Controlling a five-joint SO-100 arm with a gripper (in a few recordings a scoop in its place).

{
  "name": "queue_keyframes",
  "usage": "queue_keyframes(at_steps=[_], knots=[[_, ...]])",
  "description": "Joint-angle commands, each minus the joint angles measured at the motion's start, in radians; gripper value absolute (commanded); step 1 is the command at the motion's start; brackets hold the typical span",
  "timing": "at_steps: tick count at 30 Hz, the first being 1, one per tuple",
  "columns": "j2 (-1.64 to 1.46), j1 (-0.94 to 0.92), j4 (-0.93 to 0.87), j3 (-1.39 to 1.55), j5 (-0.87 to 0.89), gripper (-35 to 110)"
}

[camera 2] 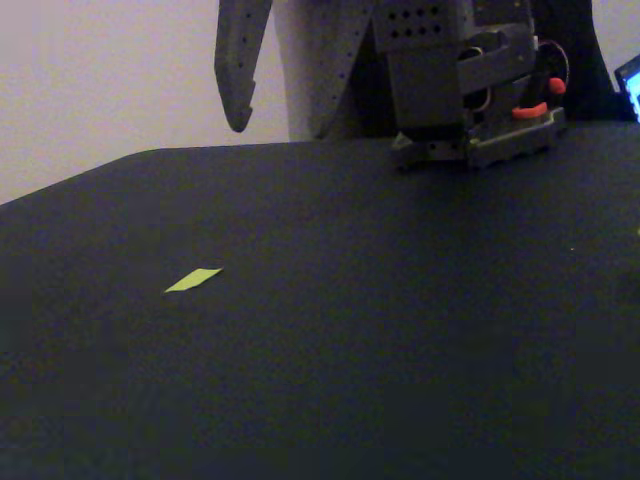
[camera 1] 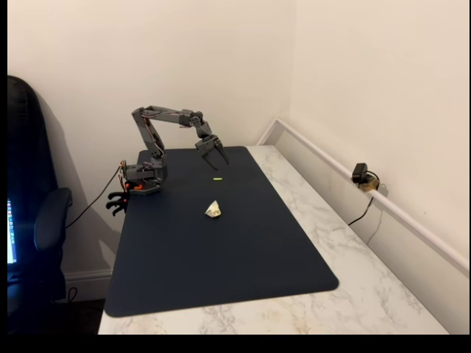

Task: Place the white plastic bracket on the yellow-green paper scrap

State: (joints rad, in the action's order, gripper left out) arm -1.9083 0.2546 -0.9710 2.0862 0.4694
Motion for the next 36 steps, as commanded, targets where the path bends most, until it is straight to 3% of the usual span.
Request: queue_keyframes(at_steps=[1,14,22,26,31,36], knots=[[-0.008,0.021,0.008,-0.071,0.006,23],[0.101,0.054,-0.009,-0.149,-0.031,22],[0.380,0.123,-0.370,-0.666,-0.095,24],[0.431,0.183,-0.483,-0.781,-0.104,24],[0.712,0.314,-0.758,-1.272,-0.049,27],[0.818,0.419,-0.775,-1.430,0.037,31]])
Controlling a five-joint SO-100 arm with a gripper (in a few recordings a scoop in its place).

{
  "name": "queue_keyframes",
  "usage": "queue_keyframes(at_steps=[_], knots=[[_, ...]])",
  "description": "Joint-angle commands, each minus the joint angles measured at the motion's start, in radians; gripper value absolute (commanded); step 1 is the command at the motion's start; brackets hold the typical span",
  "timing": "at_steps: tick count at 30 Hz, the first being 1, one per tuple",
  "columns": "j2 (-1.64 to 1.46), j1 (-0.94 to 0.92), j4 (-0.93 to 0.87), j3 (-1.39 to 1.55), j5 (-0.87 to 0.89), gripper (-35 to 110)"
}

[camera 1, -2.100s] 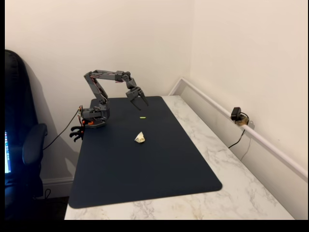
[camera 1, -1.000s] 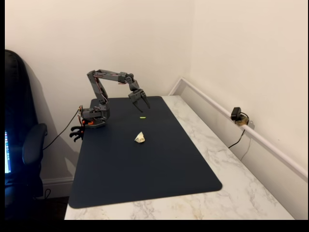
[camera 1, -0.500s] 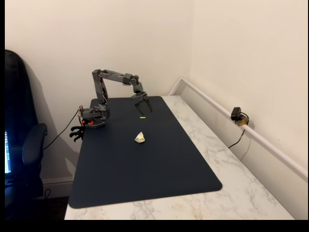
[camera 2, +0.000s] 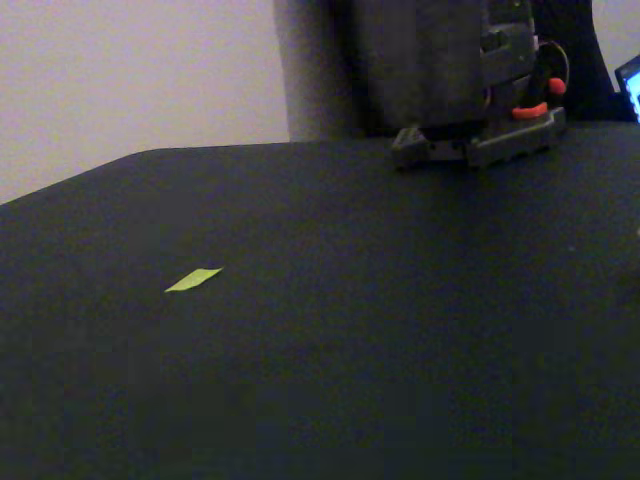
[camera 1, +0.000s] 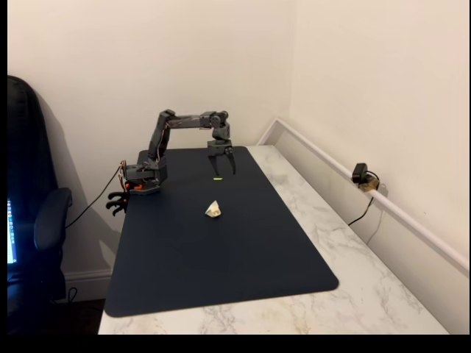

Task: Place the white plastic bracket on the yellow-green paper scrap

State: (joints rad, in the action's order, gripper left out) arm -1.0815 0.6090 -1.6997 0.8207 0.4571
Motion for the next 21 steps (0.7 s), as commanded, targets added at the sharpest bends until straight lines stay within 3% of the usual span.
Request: queue_keyframes(at_steps=[1,12,21], knots=[[0.011,0.074,-0.046,-0.183,0.066,32],[0.158,0.235,-0.026,-0.235,0.213,36],[0.098,0.308,-0.040,-0.190,0.298,34]])
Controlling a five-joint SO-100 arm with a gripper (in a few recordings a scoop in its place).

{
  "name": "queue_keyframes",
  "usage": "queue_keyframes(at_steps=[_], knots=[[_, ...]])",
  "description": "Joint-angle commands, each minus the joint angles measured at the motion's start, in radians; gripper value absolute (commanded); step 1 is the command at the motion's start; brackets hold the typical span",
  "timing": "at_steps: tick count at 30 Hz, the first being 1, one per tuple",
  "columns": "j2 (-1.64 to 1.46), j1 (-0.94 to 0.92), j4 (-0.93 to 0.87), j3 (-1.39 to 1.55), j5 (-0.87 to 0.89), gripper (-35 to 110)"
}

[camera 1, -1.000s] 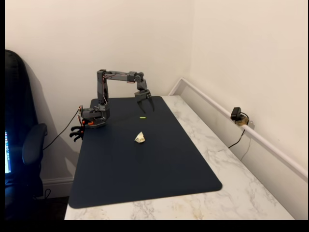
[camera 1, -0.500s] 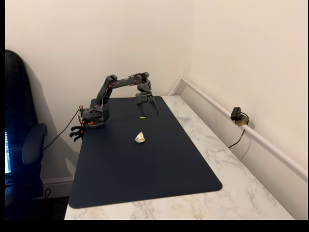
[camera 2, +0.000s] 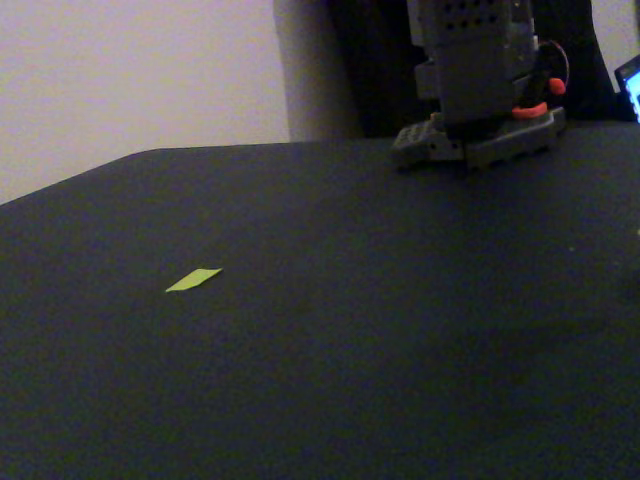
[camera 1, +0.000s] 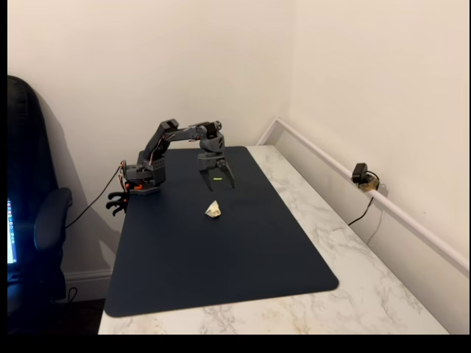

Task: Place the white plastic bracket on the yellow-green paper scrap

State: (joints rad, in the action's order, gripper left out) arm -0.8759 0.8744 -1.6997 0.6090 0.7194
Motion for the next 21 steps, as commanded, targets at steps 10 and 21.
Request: queue_keyframes(at_steps=[10,21], knots=[[-0.267,0.074,0.199,0.425,0.092,36],[-0.301,0.072,0.331,0.588,0.077,37]])
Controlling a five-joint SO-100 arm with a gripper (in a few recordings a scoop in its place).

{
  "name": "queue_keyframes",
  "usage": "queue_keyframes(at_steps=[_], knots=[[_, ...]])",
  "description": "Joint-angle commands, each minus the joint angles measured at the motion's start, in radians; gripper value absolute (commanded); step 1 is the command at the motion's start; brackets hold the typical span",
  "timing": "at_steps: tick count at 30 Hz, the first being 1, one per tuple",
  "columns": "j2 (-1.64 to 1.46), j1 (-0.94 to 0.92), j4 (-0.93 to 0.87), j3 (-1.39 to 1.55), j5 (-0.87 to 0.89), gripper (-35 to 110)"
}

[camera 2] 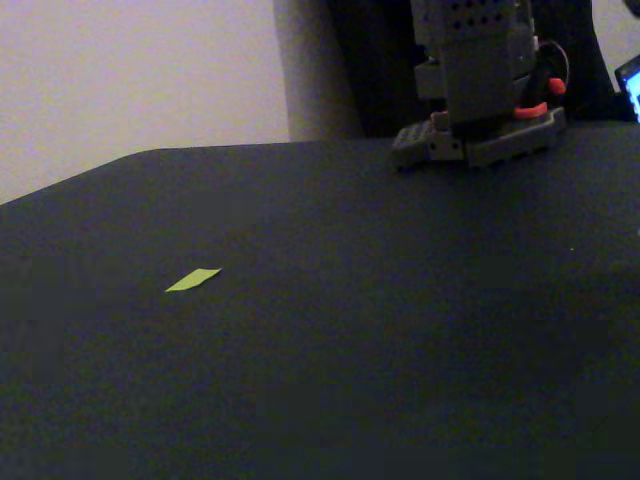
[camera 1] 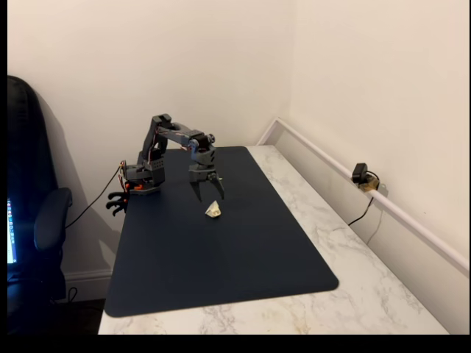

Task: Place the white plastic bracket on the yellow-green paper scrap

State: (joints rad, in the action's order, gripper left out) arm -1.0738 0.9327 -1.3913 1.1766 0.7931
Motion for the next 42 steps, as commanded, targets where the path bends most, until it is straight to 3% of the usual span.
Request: queue_keyframes(at_steps=[1,9,32,42], knots=[[-0.103,0.012,0.032,0.031,0.000,37],[-0.077,-0.014,0.118,0.094,-0.021,37],[0.080,0.000,0.149,0.021,0.014,36],[0.104,-0.006,0.123,-0.009,0.023,22]])
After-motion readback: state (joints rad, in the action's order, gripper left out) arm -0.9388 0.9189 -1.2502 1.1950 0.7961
